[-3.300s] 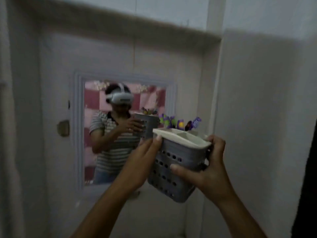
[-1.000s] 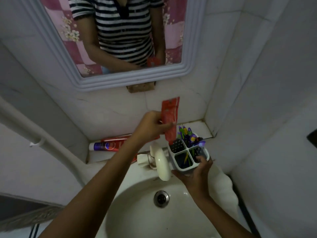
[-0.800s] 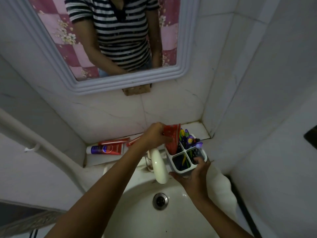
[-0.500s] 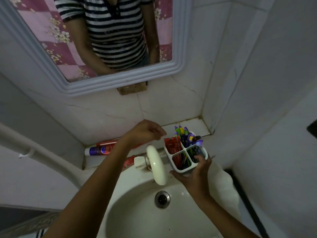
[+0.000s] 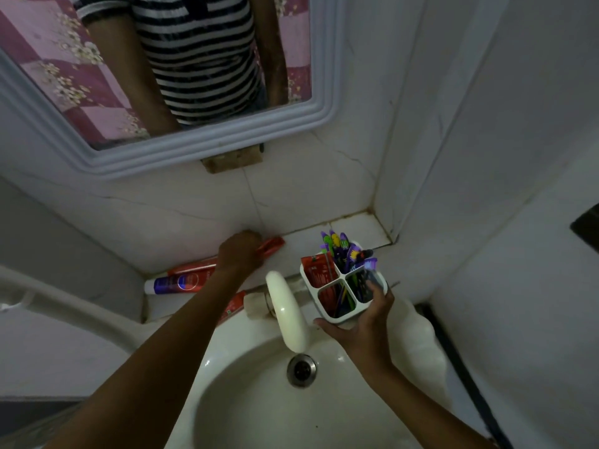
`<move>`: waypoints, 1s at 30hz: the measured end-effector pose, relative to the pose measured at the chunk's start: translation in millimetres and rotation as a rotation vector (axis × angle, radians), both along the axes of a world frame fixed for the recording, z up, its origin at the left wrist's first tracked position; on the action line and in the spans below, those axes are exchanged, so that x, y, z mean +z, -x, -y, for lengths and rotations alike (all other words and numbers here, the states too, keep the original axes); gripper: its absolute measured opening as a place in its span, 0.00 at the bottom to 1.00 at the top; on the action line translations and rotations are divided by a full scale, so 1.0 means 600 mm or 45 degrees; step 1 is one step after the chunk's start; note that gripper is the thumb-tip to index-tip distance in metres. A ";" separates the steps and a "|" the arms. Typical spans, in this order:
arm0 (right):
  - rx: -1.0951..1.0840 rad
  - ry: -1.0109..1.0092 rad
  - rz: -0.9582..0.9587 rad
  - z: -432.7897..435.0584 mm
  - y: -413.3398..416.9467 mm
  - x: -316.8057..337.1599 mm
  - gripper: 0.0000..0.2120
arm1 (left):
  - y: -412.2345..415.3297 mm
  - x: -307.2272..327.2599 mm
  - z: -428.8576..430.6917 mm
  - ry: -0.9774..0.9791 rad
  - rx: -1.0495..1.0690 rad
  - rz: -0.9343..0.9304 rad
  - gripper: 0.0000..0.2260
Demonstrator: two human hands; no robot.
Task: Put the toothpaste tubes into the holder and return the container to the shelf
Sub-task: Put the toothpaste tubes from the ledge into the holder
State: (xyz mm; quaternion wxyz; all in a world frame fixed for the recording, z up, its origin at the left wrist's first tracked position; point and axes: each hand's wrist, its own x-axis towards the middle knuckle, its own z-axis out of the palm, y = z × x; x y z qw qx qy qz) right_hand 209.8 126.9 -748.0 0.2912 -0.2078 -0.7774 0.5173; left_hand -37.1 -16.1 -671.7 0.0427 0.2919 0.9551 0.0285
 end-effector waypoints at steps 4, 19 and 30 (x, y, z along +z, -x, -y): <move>-0.016 0.030 -0.007 0.005 0.002 0.001 0.61 | 0.008 0.023 -0.001 0.151 0.033 0.113 0.11; -0.023 -0.047 0.020 0.000 0.001 -0.008 0.60 | -0.018 -0.021 0.023 0.187 0.039 0.162 0.15; 0.001 -0.036 0.012 0.002 0.002 -0.010 0.61 | 0.007 -0.015 0.150 0.427 0.139 0.090 0.21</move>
